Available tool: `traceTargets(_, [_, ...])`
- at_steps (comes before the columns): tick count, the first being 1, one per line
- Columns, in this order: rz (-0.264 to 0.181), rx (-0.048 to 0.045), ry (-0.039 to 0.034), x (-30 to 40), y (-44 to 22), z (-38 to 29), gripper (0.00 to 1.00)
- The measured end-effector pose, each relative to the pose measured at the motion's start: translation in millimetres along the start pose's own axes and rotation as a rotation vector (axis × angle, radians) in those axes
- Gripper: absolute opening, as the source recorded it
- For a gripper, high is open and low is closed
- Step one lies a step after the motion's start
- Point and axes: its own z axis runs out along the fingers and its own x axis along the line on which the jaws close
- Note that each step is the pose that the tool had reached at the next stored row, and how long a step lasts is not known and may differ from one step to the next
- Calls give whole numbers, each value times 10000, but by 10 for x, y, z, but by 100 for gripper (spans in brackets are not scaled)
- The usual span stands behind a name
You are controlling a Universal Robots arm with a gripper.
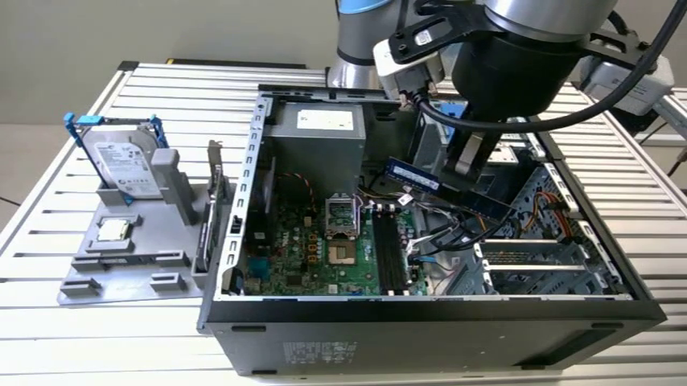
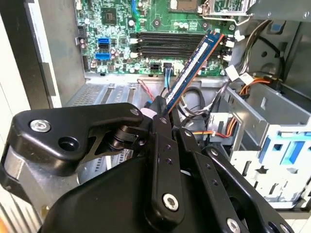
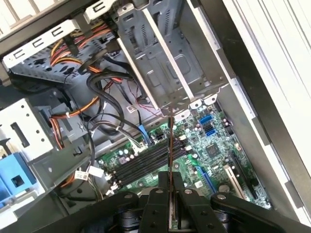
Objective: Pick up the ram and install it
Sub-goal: 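Pick up the ram and move it above insertion slot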
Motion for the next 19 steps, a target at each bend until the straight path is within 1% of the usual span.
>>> traceTargets(19, [2299, 11, 36, 1, -1, 2, 0])
